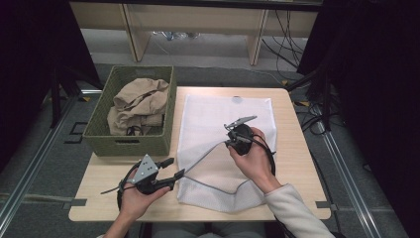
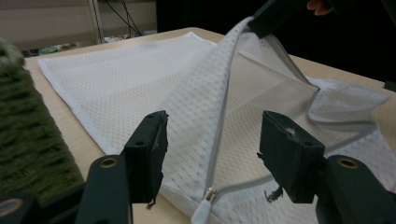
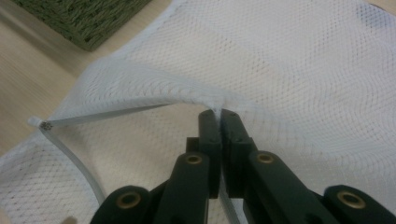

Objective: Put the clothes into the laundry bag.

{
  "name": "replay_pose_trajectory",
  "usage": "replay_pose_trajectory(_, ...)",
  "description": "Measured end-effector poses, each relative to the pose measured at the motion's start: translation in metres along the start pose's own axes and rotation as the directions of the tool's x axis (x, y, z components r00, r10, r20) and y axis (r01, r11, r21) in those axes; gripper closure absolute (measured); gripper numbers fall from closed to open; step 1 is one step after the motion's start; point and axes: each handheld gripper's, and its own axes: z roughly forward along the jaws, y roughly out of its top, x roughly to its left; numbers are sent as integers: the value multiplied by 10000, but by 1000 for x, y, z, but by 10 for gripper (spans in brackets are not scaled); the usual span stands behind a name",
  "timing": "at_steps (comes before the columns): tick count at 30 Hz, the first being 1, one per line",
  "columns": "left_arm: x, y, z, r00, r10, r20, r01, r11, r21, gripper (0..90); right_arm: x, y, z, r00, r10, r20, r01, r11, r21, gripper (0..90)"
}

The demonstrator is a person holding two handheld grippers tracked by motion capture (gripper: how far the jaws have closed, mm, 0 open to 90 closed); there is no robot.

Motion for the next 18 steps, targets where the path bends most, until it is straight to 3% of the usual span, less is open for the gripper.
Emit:
replay_pose_trajectory(4, 11, 16, -4, 9992, 242, -307, -247, 9996, -144, 434, 2, 1, -2, 9999, 78, 83, -77, 9999, -114, 895)
replay_pose_trajectory(8, 29, 40, -7, 9928, 329, -1155, -356, 9991, -209, 424, 2, 4, -4, 9998, -69, 180, 73, 9997, -240, 895)
replay_pose_trajectory(10, 41, 53, -8, 9848, 369, -1695, -405, 9990, -184, 417, 3, 5, -5, 9998, 120, 132, -117, 9996, -265, 895)
replay_pose_trajectory(11, 47, 60, -8, 9817, 383, -1866, -412, 9991, -116, 409, 3, 6, -5, 10000, -53, 56, 54, 9995, -319, 895)
replay_pose_trajectory(15, 76, 88, -3, 9687, 288, -2464, -271, 9996, 103, 385, 3, 8, -10, 9999, 8, 109, -2, 9988, -482, 895)
replay_pose_trajectory(16, 80, 93, -2, 9661, 220, -2571, -222, 9998, 20, 374, 1, 9, -11, 9994, -287, 176, 297, 9978, -600, 895)
replay_pose_trajectory(17, 87, 99, -1, 9619, 251, -2722, -260, 9997, 3, 367, 3, 9, -12, 9999, -19, 145, 28, 9983, -585, 895)
replay_pose_trajectory(18, 96, 106, 3, 9542, 9, -2991, 31, 9999, 128, 346, 2, 10, -13, 9999, 12, 136, -4, 9983, -585, 895)
